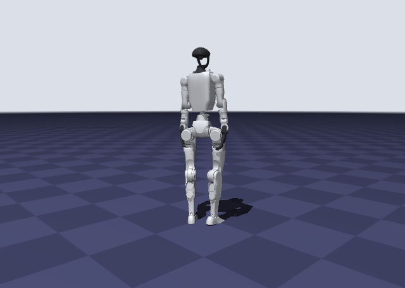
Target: In place motions
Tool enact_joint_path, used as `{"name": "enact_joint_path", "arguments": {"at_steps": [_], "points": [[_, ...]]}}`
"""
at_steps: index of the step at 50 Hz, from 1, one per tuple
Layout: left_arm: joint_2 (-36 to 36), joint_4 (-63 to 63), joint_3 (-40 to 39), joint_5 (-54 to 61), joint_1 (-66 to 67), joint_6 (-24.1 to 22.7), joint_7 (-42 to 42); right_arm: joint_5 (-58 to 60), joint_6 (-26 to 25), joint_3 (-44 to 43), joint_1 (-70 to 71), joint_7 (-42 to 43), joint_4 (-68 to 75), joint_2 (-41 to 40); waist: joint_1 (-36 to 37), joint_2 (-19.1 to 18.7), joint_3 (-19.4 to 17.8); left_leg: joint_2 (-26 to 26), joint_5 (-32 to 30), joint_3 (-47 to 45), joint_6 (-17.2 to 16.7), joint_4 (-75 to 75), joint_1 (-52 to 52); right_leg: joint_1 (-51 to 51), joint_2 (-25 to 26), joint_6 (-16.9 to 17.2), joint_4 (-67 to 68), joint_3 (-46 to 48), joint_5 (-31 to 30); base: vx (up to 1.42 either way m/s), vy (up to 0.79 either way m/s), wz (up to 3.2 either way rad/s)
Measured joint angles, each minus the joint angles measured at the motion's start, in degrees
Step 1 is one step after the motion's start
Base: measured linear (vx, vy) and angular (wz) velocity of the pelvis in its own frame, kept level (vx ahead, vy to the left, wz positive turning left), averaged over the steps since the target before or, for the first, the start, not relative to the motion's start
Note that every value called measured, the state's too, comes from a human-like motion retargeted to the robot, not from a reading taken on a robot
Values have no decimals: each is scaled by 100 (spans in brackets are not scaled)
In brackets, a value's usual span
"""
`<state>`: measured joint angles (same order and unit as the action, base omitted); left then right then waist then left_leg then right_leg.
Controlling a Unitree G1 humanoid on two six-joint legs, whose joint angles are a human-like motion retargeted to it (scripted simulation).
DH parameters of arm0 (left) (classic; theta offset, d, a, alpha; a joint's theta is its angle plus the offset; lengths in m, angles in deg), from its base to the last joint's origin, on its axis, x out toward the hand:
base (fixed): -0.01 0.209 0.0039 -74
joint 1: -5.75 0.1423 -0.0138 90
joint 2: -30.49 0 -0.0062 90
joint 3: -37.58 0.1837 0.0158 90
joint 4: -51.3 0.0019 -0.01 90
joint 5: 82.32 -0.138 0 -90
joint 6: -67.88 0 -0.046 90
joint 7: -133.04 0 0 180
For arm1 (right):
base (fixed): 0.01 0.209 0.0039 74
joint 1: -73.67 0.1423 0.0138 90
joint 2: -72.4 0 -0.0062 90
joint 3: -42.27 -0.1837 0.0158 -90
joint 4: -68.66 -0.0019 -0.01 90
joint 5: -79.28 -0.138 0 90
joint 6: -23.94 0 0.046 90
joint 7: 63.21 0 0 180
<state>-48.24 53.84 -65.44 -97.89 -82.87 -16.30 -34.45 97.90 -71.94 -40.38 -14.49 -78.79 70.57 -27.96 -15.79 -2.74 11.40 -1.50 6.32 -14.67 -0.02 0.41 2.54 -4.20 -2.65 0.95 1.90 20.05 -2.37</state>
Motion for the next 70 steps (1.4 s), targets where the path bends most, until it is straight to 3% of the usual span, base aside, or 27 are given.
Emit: {"name": "enact_joint_path", "arguments": {"at_steps": [70], "points": [[3,-7,-19,3,4,-10,6,-11,4,7,-9,23,0,-15,29,20,14,-20,7,9,4,-3,1,3,-16,5,6,-1,9,0,0,0]]}}
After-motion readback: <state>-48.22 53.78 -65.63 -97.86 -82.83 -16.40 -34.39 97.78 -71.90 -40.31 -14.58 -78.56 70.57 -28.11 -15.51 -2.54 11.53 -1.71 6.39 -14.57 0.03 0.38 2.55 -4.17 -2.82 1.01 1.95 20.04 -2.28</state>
